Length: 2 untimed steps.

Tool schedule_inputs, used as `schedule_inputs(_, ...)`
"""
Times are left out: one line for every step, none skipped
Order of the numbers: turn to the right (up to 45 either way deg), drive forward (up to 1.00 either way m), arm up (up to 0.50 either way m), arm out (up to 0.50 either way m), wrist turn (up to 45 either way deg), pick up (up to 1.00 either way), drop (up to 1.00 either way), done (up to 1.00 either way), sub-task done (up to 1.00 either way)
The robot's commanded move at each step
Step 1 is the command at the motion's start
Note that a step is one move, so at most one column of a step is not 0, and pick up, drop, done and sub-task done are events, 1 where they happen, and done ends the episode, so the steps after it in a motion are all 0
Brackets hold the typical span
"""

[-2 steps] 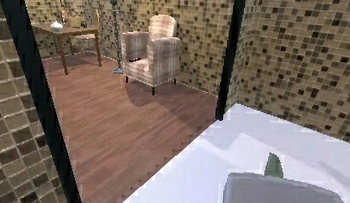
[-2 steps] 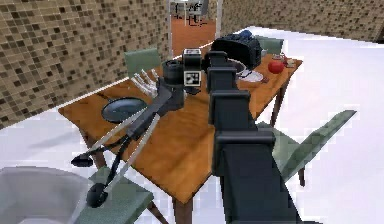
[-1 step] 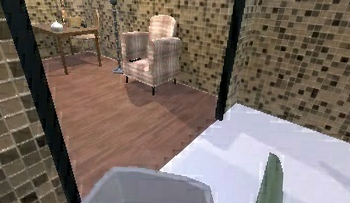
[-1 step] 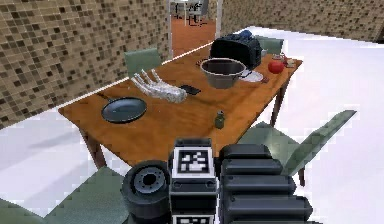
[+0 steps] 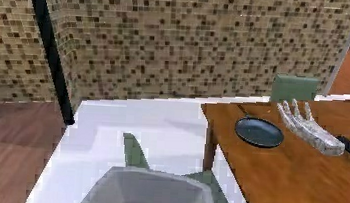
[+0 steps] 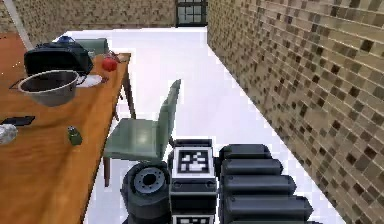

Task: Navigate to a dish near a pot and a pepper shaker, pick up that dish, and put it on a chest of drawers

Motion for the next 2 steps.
schedule_inputs(45.0,0.00,0.00,0.00,0.0,0.00,0.00,0.00,0.00)
schedule_inputs(45.0,0.00,0.00,0.00,0.0,0.00,0.00,0.00,0.00)
